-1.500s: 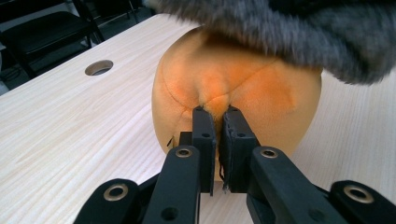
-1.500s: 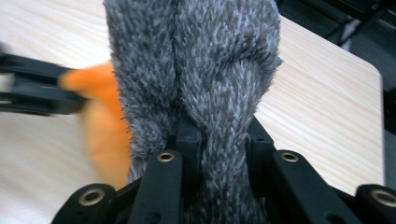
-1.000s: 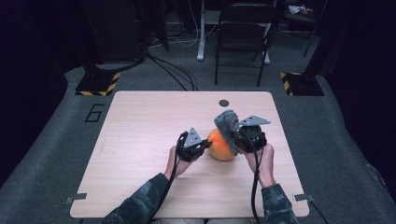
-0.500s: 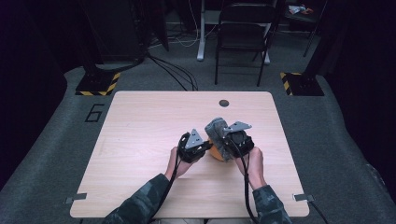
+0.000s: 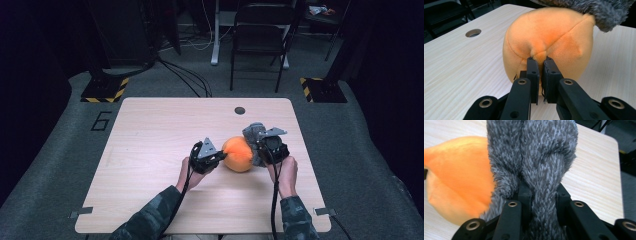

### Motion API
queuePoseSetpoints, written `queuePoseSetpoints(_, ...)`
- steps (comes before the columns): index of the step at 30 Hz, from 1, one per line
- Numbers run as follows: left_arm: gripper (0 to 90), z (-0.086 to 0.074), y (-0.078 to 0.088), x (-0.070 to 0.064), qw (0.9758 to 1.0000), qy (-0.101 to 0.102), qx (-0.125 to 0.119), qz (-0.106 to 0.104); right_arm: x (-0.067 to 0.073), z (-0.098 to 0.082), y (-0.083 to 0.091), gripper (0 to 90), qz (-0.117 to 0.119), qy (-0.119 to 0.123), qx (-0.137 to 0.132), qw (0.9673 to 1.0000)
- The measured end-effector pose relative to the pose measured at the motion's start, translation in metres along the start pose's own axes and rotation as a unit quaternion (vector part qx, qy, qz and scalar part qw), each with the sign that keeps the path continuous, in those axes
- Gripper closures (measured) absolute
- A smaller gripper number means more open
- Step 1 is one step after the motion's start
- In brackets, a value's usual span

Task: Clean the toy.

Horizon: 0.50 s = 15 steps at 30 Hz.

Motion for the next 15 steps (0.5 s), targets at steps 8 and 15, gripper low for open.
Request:
queuePoseSetpoints(8,81.3,-0.001,0.002,0.006,0.9999,0.004,0.010,0.004,0.016,0.007,-0.001,73.2,0.075,-0.019,-0.032,0.9965)
queuePoseSetpoints(15,49.9,0.023,0.018,0.003,0.9996,0.028,0.001,-0.005,0.018,0.005,-0.005,73.3,0.078,-0.024,-0.027,0.9963)
Point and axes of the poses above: each handheld gripper's, and its own axes: y roughly backward along the jaws, z roughly out of its top, x roughly to its left, the point moved 8 cm from there along -y, roughly forward along the jaws, and after that the axes turned 11 degrees about y, right-handed, at the moved point
